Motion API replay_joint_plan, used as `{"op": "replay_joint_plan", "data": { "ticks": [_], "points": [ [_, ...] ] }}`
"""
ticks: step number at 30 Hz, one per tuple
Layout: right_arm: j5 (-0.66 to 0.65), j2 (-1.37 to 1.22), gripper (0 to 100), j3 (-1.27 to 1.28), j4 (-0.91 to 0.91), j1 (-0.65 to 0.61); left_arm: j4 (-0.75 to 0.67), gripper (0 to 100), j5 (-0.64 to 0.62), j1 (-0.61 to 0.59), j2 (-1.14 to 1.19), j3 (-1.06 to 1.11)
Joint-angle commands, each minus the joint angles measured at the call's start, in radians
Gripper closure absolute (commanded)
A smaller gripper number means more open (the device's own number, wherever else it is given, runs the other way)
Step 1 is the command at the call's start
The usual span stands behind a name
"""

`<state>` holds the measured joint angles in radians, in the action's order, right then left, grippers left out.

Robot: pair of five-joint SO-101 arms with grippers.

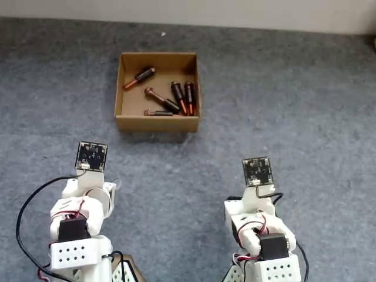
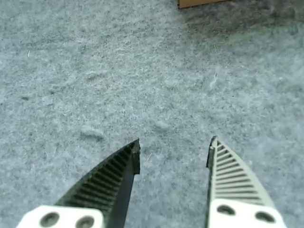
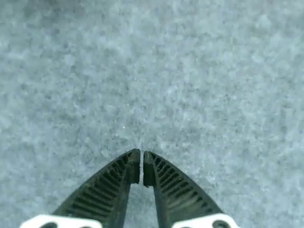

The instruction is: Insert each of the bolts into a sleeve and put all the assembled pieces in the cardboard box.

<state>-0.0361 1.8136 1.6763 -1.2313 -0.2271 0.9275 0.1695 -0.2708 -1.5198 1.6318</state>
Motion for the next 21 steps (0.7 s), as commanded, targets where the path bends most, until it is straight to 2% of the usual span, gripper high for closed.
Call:
{"op": "replay_joint_plan", "data": {
  "ticks": [1, 21],
  "points": [
    [-0.006, 0.018, 99.4, 0.154, -0.013, 0.012, -0.087, 75, 0.008, 0.016, -0.008, 0.022],
    [-0.006, 0.018, 99.4, 0.154, -0.013, 0.012, -0.094, 76, 0.008, 0.013, -0.005, 0.073]
  ]
}}
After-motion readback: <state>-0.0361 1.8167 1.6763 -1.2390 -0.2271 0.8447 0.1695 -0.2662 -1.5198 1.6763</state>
